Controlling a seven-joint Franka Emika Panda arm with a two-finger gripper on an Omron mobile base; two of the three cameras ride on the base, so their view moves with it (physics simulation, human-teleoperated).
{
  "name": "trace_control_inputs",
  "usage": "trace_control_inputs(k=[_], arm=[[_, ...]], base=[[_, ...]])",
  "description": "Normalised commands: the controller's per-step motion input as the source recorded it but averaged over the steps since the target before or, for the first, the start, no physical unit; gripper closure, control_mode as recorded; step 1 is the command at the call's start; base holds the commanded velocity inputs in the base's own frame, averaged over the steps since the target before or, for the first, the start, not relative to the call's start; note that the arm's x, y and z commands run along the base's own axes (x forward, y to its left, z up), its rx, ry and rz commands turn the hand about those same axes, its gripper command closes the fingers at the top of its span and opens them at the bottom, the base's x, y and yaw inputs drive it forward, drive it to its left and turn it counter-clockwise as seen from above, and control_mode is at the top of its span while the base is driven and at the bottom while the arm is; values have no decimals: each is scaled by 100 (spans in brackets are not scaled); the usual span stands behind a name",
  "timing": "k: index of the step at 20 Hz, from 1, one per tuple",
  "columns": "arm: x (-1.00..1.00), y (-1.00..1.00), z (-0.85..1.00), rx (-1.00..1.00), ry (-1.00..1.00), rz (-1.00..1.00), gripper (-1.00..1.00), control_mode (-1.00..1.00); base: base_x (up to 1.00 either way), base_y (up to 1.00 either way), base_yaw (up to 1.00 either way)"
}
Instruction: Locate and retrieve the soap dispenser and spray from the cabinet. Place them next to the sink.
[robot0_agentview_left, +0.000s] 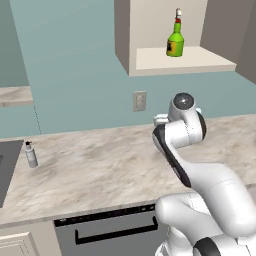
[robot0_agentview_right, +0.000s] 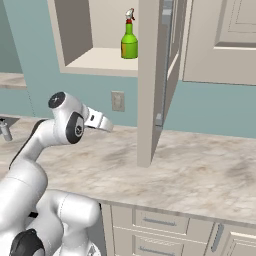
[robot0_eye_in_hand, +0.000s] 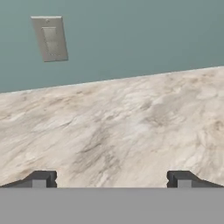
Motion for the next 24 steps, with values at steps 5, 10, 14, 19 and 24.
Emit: trace_control_inputs(k=[5, 10, 14, 19, 24], arm=[[-7, -1, 44, 3, -2, 1, -100, -100], [-6, -1, 57, 2, -3, 4, -100, -100], [-20, -16, 64, 0, -11, 4, -100, -100], [-17, -13, 55, 0, -20, 4, -100, -100], [-6, -17, 50, 2, -22, 14, -100, -100]], base=[[0, 0, 0], [0, 0, 0], [0, 0, 0], [0, 0, 0], [0, 0, 0]])
